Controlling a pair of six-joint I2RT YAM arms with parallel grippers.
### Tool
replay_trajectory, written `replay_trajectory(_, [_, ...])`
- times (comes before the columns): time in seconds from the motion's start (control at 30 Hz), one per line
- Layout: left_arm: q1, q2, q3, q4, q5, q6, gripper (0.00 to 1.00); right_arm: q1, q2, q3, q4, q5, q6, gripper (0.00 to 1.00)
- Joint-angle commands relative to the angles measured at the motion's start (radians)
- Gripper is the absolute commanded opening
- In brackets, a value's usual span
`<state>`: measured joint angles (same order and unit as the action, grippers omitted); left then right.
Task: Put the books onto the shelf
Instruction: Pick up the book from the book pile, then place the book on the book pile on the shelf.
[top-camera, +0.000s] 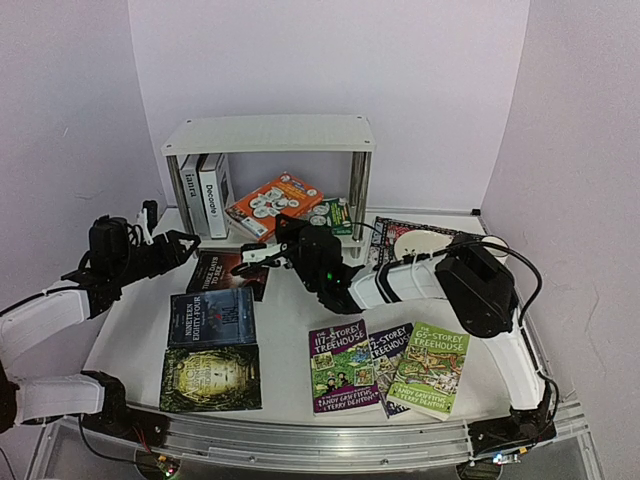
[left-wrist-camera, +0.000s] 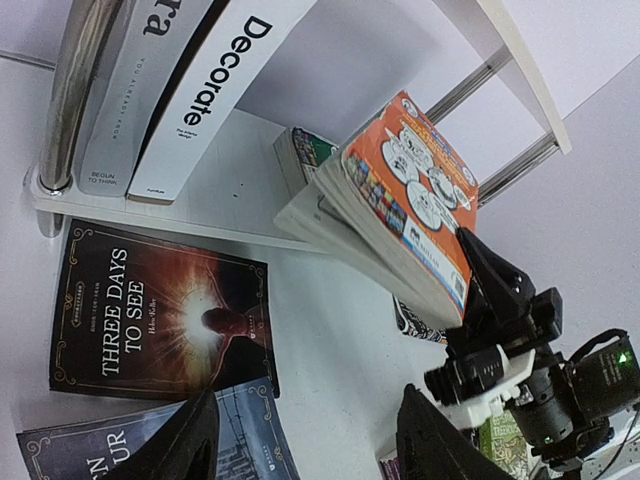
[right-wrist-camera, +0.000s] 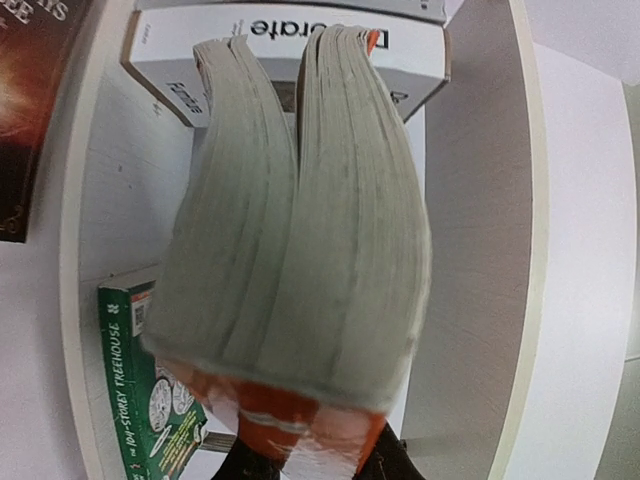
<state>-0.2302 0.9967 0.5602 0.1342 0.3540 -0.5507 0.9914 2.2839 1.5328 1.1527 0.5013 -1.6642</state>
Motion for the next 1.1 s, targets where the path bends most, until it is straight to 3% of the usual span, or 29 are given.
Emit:
replay_trajectory(0.0, [-0.004,-0.014,-0.013,-0.007,-0.026,0.001,0.61,-0.034,0.047,0.154,0.088,0.067,0.01,0.0])
replay_trajectory(0.9, [-0.003,0.028,-0.006,-0.011,-0.016,0.006,0.62,-0.17,0.394,0.728,-0.284,0.341,0.135,0.02])
replay_trajectory(0.97, [-0.003,0.03,-0.008,-0.011,-0.012,0.008,0.62,-0.173,0.408,0.747,-0.323,0.349,0.159,0.04])
replay_trajectory(1.07, [-0.003,0.025,-0.012,-0.011,-0.013,0.008,0.62,-0.173,0.405,0.731,-0.335,0.345,0.182,0.19])
